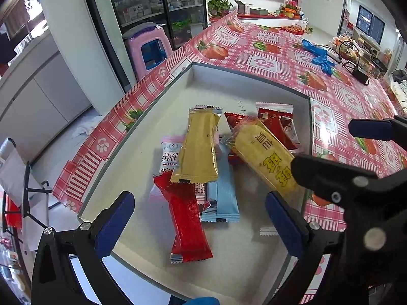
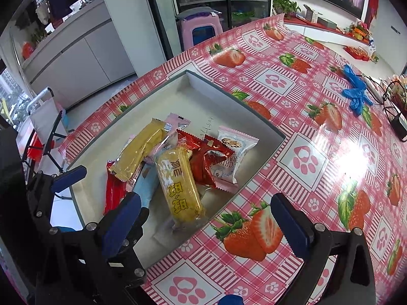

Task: Organize snacks

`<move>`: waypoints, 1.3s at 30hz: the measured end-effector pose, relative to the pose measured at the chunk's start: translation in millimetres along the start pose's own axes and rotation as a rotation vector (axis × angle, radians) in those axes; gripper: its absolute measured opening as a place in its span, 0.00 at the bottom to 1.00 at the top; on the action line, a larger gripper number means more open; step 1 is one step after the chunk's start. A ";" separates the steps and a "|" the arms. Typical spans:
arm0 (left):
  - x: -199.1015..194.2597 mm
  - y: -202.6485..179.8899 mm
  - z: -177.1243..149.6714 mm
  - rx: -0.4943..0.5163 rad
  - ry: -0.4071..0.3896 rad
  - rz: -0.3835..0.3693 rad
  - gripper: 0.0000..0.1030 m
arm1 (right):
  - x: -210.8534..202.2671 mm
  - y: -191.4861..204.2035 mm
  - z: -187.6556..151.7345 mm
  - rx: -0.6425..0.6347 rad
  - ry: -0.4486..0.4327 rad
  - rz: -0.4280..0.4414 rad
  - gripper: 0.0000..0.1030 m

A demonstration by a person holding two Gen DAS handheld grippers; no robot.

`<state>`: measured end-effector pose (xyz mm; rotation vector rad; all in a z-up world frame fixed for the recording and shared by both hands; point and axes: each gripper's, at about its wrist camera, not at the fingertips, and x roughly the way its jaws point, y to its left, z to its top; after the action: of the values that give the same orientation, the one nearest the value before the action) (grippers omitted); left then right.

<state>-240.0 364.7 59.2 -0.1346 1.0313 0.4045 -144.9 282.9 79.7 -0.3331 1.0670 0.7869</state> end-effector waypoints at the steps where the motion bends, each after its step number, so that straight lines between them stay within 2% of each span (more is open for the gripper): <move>1: -0.4 -0.2 -0.2 0.001 -0.001 -0.002 1.00 | -0.3 1.4 -0.4 -0.006 -0.001 -0.003 1.00; 39: -3.8 -2.1 -2.8 0.005 -0.005 0.003 1.00 | 2.3 12.9 -7.2 -0.064 0.011 -0.040 1.00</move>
<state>-243.1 360.9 60.8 -0.1273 1.0278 0.4051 -158.3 288.4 75.9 -0.4124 1.0437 0.7854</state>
